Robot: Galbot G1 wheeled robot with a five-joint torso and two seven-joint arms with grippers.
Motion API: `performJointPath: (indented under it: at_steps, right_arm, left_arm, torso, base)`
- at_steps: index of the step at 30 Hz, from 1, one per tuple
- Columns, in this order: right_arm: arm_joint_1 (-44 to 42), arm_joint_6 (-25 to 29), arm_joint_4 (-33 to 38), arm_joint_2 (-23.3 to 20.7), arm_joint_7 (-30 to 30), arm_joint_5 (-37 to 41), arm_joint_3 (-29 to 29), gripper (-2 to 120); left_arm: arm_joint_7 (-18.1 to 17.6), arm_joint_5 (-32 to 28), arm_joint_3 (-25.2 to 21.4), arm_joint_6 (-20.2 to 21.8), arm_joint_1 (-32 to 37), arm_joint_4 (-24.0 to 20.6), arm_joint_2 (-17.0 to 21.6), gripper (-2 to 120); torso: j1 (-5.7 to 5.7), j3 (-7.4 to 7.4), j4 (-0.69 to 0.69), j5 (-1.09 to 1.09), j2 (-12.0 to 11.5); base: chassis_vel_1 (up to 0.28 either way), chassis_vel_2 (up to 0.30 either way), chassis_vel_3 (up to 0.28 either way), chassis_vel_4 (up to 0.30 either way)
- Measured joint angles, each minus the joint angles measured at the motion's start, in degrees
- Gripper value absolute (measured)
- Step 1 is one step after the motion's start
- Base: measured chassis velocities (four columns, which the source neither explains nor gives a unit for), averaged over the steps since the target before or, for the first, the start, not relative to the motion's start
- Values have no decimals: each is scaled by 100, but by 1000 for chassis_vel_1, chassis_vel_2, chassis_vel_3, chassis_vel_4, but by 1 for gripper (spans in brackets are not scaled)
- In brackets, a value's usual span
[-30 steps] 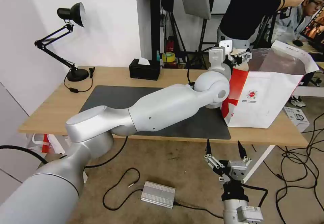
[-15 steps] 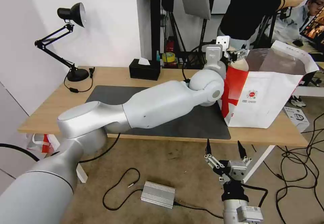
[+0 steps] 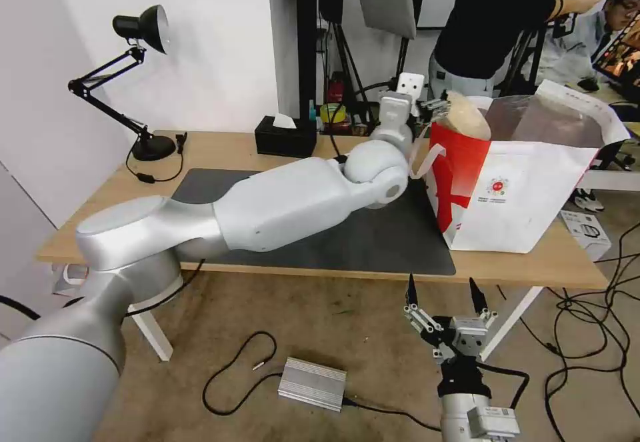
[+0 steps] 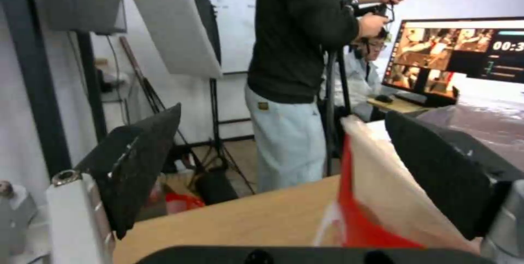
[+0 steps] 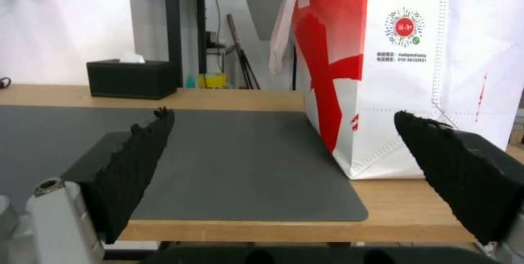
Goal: Pick up the trash from the table and place it into the takeout bag.
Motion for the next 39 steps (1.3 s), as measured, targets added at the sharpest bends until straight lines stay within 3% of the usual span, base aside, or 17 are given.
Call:
performJointPath:
  at_steps: [9, 19, 21, 29, 39]
  right_arm:
    - [0, 0, 0, 0, 0, 0, 0, 100]
    - [0, 0, 0, 0, 0, 0, 0, 100]
    - [0, 0, 0, 0, 0, 0, 0, 100]
    - [0, 0, 0, 0, 0, 0, 0, 100]
    - [0, 0, 0, -1, 0, 0, 0, 100]
  left_arm:
    - [-108, 207, -321, -19, 27, -920, 687, 100]
    - [40, 1084, -619, -308, 241, -2060, 2048, 100]
    - [28, 1136, -690, -313, 326, -2162, 2162, 100]
    - [133, 2047, -1468, -497, 1502, -2926, 3148, 100]
    - [244, 2373, -2402, -531, 2677, -3404, 3567, 100]
  torso:
    - [0, 0, -1, 0, 0]
    - [0, 0, 1, -1, 0]
    - [0, 0, 2, -1, 0]
    - [-1, -1, 1, -1, 1]
    - [-1, -1, -3, 2, 1]
  base:
    - [0, 0, 0, 0]
    - [0, 0, 0, 0]
    - [0, 0, 0, 0]
    - [0, 0, 0, 0]
    - [0, 0, 0, 0]
